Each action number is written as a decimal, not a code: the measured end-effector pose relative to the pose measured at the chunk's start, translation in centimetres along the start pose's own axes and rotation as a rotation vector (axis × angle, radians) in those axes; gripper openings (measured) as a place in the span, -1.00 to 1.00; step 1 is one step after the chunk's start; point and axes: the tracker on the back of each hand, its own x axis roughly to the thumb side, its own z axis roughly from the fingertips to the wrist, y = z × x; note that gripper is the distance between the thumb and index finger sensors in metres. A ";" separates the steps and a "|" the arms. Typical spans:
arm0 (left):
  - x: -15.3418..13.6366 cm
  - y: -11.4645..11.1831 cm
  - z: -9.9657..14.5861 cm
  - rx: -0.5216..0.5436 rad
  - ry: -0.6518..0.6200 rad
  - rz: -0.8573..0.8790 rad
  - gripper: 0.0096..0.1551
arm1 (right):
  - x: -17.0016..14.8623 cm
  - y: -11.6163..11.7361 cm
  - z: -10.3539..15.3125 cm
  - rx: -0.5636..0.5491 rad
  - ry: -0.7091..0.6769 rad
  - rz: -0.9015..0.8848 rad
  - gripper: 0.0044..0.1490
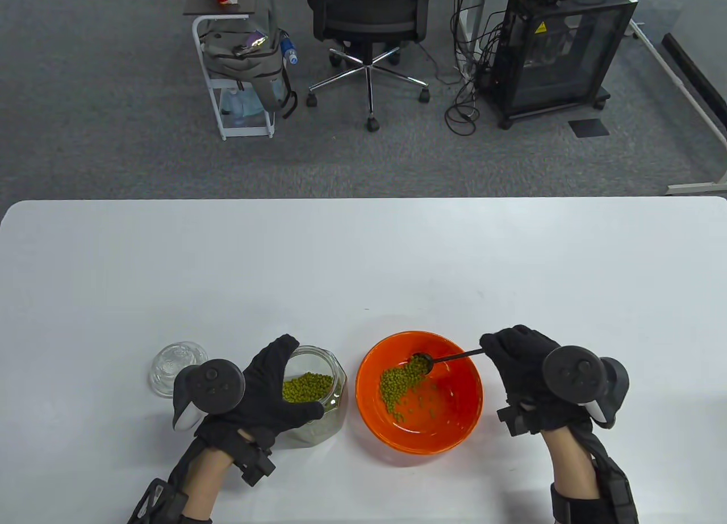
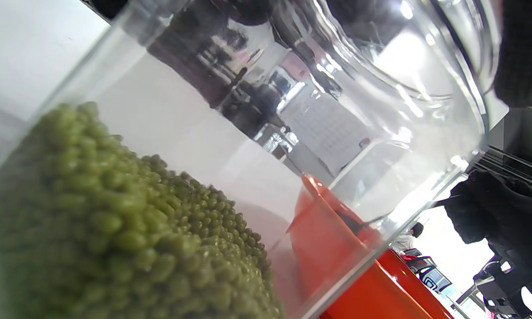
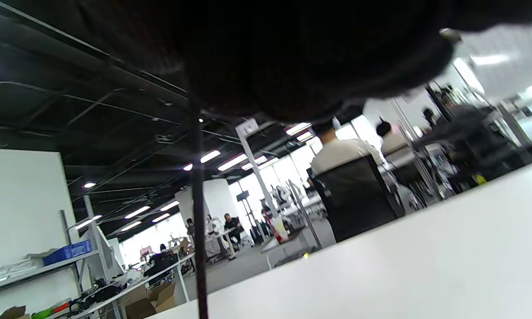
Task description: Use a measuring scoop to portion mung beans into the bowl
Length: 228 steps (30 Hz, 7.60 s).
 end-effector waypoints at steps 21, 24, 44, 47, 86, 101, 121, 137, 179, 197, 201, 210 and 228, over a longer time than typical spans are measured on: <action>0.0 0.0 0.0 -0.001 -0.002 -0.004 0.57 | 7.8 -0.9 2.7 -0.138 -0.566 0.250 -0.48; 0.0 0.0 0.0 -0.001 -0.002 -0.006 0.57 | 7.3 -1.6 2.6 -0.200 -0.538 0.149 -0.49; -0.1 0.0 0.0 0.001 -0.007 -0.005 0.57 | 7.8 -2.3 -1.6 -0.194 -0.246 -0.482 -0.50; -0.1 0.0 0.0 0.001 -0.007 -0.005 0.57 | 9.6 -1.6 -2.4 -0.148 -0.282 -0.452 -0.50; -0.1 0.0 0.0 -0.003 -0.008 -0.002 0.57 | 20.0 11.5 -3.4 0.197 -0.418 -0.140 -0.49; -0.2 0.0 0.0 -0.005 -0.008 -0.003 0.57 | 14.0 12.1 -4.2 0.353 0.012 -0.483 -0.47; -0.2 0.0 0.0 -0.005 -0.007 -0.002 0.57 | 6.7 10.4 -2.5 0.266 0.454 -0.695 -0.48; -0.2 0.0 0.0 -0.005 -0.006 0.001 0.57 | 4.0 9.4 -1.7 0.214 0.539 -0.800 -0.48; -0.2 0.0 0.0 -0.007 -0.006 0.001 0.57 | -7.9 3.2 0.4 0.189 0.700 -0.914 -0.47; -0.2 0.0 0.0 -0.009 -0.007 0.000 0.57 | -7.1 3.7 1.0 0.226 0.556 -0.607 -0.47; -0.2 0.0 0.0 -0.009 -0.007 0.001 0.57 | -5.3 3.3 0.8 0.213 0.436 -0.502 -0.47; -0.2 0.0 0.0 -0.009 -0.007 0.001 0.57 | -0.9 2.0 0.8 0.150 0.089 -0.281 -0.47; -0.2 0.0 0.0 -0.008 -0.007 0.003 0.57 | 7.3 -0.1 3.9 -0.064 -0.608 0.062 -0.46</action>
